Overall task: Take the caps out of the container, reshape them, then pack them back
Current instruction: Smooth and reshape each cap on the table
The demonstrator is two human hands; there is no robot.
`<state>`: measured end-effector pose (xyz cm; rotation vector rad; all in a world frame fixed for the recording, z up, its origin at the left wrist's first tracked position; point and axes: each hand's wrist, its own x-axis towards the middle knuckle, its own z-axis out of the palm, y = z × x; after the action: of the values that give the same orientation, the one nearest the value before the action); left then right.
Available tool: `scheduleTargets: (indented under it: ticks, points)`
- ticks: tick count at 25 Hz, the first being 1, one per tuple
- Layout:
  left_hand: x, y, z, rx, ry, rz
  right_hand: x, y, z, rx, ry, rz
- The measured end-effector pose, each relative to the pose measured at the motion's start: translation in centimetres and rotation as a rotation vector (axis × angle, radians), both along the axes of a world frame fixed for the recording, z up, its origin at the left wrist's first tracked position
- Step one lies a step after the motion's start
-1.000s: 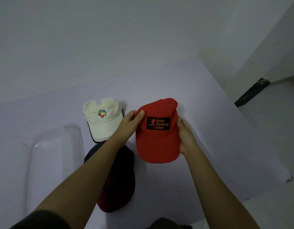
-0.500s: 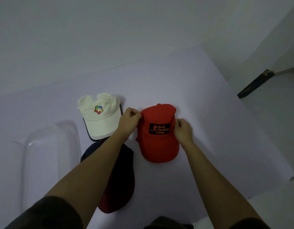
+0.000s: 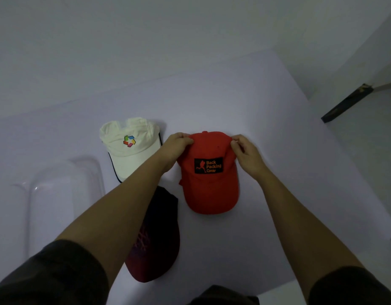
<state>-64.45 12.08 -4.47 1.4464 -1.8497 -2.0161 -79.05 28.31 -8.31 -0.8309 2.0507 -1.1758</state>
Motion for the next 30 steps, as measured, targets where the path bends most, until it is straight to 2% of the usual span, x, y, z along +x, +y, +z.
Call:
scheduleTargets:
  ticks: [5,11,14,16,21,23,25,28,30]
  points:
    - [0.5,-0.5,-0.8,-0.164,-0.055,-0.025,0.2,-0.3,-0.3,0.038,0.097,-0.024]
    - [0.6,-0.9,-0.6,-0.308,-0.093,-0.082,0.0,-0.6,-0.3,0.044,0.048,0.000]
    - [0.5,-0.6,0.2,-0.412,-0.162,-0.194,-0.2,-0.6,0.3,0.060,0.044,-0.015]
    - [0.9,-0.6,1.6,-0.448,-0.163,-0.233,0.2,-0.6,1.0,0.047,0.126,-0.061]
    - [6.0,-0.4,5.8,-0.662,-0.084,-0.110,5.2,0.0,3.7,-0.114,0.252,-0.201]
    - [10.2,0.3,6.6,-0.705,-0.078,-0.005,9.0,0.4,4.2,-0.173,0.231,-0.118]
    - [14.7,1.7,6.4,-0.682,-0.101,0.151,13.0,1.0,4.0,-0.146,0.141,0.022]
    - [19.9,5.3,4.2,-0.571,-0.194,0.288,17.2,1.8,2.3,0.079,-0.080,0.231]
    - [21.7,8.1,2.3,-0.486,-0.249,0.297,18.8,2.0,1.6,0.176,-0.116,0.347]
